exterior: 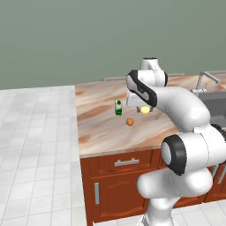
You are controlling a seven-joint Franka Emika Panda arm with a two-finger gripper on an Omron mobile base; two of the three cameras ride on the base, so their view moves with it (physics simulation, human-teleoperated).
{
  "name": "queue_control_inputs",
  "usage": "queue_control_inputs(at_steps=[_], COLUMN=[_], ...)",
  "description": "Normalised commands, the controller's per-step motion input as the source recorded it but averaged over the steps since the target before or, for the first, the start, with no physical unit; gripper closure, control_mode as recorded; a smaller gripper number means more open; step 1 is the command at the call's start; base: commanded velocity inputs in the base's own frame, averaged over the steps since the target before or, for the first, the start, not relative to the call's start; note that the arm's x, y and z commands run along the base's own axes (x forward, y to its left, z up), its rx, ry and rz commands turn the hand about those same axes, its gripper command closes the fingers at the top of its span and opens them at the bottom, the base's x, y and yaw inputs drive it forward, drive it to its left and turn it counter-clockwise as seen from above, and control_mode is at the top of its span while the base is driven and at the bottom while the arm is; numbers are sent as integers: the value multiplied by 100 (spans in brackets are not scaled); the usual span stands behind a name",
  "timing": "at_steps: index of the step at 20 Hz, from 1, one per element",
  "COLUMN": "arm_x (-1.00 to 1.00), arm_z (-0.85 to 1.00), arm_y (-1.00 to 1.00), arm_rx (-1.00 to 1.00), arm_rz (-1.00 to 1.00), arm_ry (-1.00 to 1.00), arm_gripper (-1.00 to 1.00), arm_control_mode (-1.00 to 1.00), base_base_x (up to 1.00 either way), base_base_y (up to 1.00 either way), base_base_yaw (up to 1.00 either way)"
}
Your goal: Gather the eggs and milk located in the vicinity of the sink area and place them right next to the bowl.
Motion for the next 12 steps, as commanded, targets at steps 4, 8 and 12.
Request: queue_control_inputs(at_steps=[4,8,12], arm_x=[0,0,0], arm_z=[0,0,0], arm_y=[0,0,0], arm_rx=[0,0,0], arm_rz=[0,0,0], arm_ry=[0,0,0], arm_gripper=[100,100,100], arm_control_mode=[-100,100,100], base_base_x=[0,-5,-27], base_base_y=[0,0,-39], base_base_yaw=[0,0,0])
